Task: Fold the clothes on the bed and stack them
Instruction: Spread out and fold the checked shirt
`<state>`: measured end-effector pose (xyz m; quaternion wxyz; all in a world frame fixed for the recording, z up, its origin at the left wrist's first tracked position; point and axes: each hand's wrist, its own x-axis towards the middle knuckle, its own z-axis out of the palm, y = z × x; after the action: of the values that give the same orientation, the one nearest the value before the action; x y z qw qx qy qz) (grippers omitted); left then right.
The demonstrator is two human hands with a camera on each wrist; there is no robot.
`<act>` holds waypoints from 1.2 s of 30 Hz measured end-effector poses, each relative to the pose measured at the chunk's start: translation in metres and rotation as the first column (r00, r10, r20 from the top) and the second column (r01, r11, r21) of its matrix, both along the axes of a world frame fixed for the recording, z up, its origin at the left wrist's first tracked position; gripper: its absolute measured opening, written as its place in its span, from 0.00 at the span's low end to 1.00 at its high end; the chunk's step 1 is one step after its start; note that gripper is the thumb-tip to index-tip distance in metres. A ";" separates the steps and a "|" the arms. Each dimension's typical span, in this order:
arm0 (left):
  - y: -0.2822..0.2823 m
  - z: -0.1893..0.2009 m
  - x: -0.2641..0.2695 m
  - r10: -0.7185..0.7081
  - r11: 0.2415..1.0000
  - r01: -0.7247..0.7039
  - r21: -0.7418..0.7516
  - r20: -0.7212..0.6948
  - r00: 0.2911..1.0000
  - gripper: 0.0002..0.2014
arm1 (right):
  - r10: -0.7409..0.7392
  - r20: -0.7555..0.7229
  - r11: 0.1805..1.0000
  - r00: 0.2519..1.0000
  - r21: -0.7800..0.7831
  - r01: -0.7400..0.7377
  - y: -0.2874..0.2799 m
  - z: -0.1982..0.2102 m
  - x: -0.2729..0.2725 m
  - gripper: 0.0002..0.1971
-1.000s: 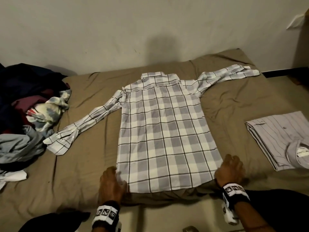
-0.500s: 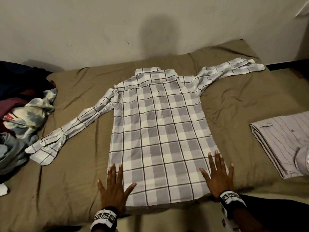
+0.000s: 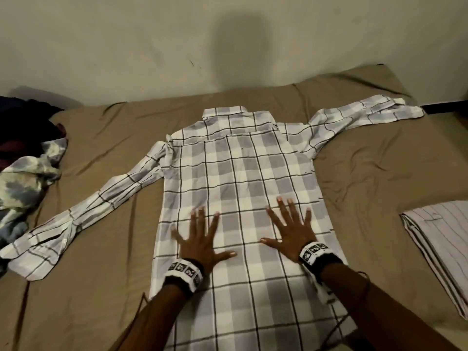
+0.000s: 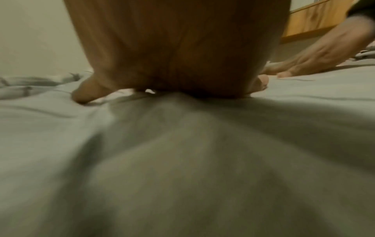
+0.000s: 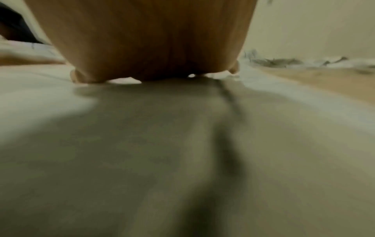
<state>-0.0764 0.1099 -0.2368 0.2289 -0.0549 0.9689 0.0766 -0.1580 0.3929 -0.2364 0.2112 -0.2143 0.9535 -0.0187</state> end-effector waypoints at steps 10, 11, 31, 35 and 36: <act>-0.072 0.022 -0.020 0.315 0.942 -0.310 -0.128 0.022 0.949 0.70 | -0.325 0.015 0.944 0.946 0.066 0.323 0.047 0.002 -0.050 0.60; -0.056 0.018 -0.033 0.207 0.973 -0.209 -0.098 -0.033 0.978 0.69 | -0.288 -0.025 0.957 0.957 0.037 0.289 0.030 0.003 -0.054 0.60; -0.110 0.024 -0.179 0.181 0.964 -0.197 -0.178 -0.100 0.978 0.73 | 0.046 -0.015 0.999 0.999 -0.011 -0.046 -0.053 0.009 -0.209 0.58; -0.050 0.019 -0.209 -0.089 0.983 0.077 -0.168 -0.062 0.994 0.67 | 0.187 0.004 0.981 0.982 0.052 -0.187 -0.082 0.009 -0.250 0.69; -0.054 0.014 -0.220 -0.042 0.993 0.041 -0.115 -0.010 0.999 0.68 | 0.149 0.024 0.986 0.989 0.066 -0.150 -0.078 0.008 -0.260 0.70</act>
<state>-0.2962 0.0557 -0.2225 0.2207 -0.0474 0.9740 0.0164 -0.4184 0.3148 -0.2288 0.2282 -0.2775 0.9328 0.0276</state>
